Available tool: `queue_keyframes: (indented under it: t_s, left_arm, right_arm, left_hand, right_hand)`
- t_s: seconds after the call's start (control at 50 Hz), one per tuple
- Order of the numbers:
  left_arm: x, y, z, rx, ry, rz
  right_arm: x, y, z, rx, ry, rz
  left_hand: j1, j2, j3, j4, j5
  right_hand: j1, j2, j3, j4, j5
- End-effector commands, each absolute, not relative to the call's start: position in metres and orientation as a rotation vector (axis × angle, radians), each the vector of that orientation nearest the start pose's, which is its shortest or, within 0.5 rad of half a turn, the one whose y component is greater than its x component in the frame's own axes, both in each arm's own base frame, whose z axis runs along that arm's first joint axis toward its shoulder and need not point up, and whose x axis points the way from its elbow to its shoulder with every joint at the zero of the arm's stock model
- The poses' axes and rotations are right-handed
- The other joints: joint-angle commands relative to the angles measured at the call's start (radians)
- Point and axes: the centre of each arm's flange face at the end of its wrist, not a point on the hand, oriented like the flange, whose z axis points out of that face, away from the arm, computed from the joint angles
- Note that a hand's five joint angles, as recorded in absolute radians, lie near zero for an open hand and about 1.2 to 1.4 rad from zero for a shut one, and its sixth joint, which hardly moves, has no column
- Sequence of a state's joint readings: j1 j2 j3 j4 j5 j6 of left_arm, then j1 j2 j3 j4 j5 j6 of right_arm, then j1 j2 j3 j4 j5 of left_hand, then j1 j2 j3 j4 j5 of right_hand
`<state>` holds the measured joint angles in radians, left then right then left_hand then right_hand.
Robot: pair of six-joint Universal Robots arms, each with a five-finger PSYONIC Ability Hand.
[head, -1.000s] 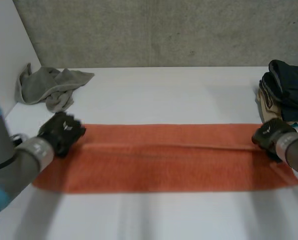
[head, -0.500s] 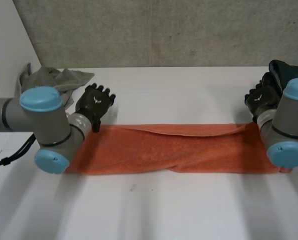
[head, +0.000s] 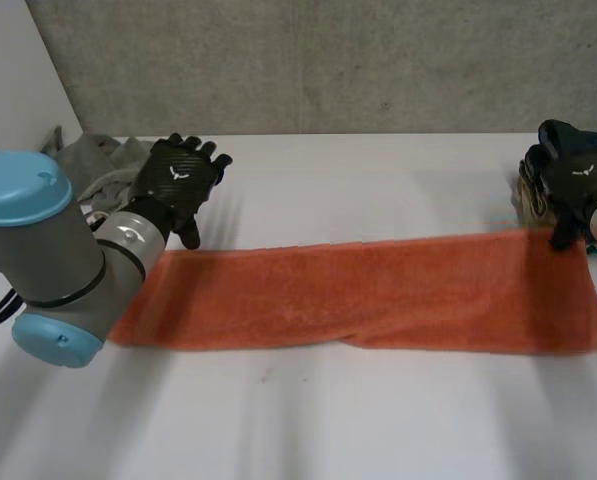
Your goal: Fold the laundry.
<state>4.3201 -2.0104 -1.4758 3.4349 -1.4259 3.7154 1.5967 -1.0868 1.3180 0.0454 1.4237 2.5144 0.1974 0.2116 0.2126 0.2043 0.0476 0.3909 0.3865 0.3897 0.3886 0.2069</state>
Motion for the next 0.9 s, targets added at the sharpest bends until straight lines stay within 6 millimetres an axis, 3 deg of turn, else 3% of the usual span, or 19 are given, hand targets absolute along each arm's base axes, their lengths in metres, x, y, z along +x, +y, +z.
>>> queue_keyframes:
  t_s: [0.02,0.14,0.28,0.38,0.48,0.52,0.64,0.74,0.84,0.86,0.9]
  left_arm:
    - [-0.282,-0.307,0.208,1.180,1.927,-2.149]
    - [-0.281,-0.307,0.211,1.172,1.922,-2.154]
    - [-0.279,-0.300,0.218,1.162,1.923,-2.170]
    - [-0.276,-0.291,0.221,1.149,1.952,-2.184]
    - [-0.274,-0.283,0.221,1.139,1.981,-2.190]
    - [-0.273,-0.280,0.220,1.141,1.986,-2.191]
    - [-0.274,-0.277,0.217,1.147,1.995,-2.188]
    - [-0.274,-0.277,0.215,1.146,1.988,-2.195]
    - [-0.274,-0.277,0.213,1.142,1.978,-2.205]
    - [-0.274,-0.277,0.213,1.141,1.977,-2.207]
    - [-0.274,-0.277,0.212,1.141,1.975,-2.209]
  right_arm:
    - [0.149,-0.409,0.205,-0.960,2.481,-2.207]
    - [0.152,-0.412,0.203,-0.964,2.383,-2.294]
    - [0.154,-0.392,0.230,-1.000,2.299,-2.332]
    - [0.152,-0.356,0.225,-1.028,2.452,-2.094]
    - [0.137,-0.307,0.202,-0.984,2.702,-1.583]
    - [0.130,-0.301,0.192,-0.956,2.735,-1.504]
    - [0.122,-0.299,0.164,-0.949,2.691,-1.583]
    - [0.109,-0.307,0.151,-0.921,2.683,-1.705]
    - [0.105,-0.313,0.130,-0.917,2.685,-1.714]
    - [0.105,-0.314,0.127,-0.921,2.686,-1.712]
    - [0.102,-0.318,0.123,-0.930,2.704,-1.731]
  left_hand:
    - [-0.023,-0.037,-0.038,-0.030,-0.048]
    - [-0.023,-0.037,-0.038,-0.030,-0.048]
    - [-0.023,-0.037,-0.038,-0.030,-0.048]
    - [-0.023,-0.037,-0.038,-0.030,-0.048]
    - [-0.023,-0.037,-0.038,-0.030,-0.048]
    - [-0.023,-0.037,-0.038,-0.030,-0.048]
    - [-0.023,-0.037,-0.038,-0.030,-0.048]
    - [-0.023,-0.037,-0.038,-0.030,-0.048]
    - [-0.023,-0.037,-0.038,-0.030,-0.048]
    - [-0.023,-0.037,-0.038,-0.030,-0.048]
    - [-0.023,-0.037,-0.038,-0.030,-0.048]
  right_hand:
    - [-0.216,-0.212,-0.215,-0.214,-0.207]
    - [-0.216,-0.212,-0.215,-0.214,-0.207]
    - [-0.216,-0.212,-0.215,-0.214,-0.207]
    - [-0.216,-0.212,-0.215,-0.214,-0.207]
    - [-0.139,-0.135,-0.138,-0.137,-0.130]
    - [-0.086,-0.082,-0.085,-0.084,-0.077]
    - [0.096,0.100,0.097,0.098,0.106]
    - [0.123,0.127,0.124,0.125,0.132]
    - [0.173,0.177,0.174,0.175,0.182]
    - [0.202,0.206,0.203,0.204,0.211]
    - [1.001,1.005,1.002,1.003,1.010]
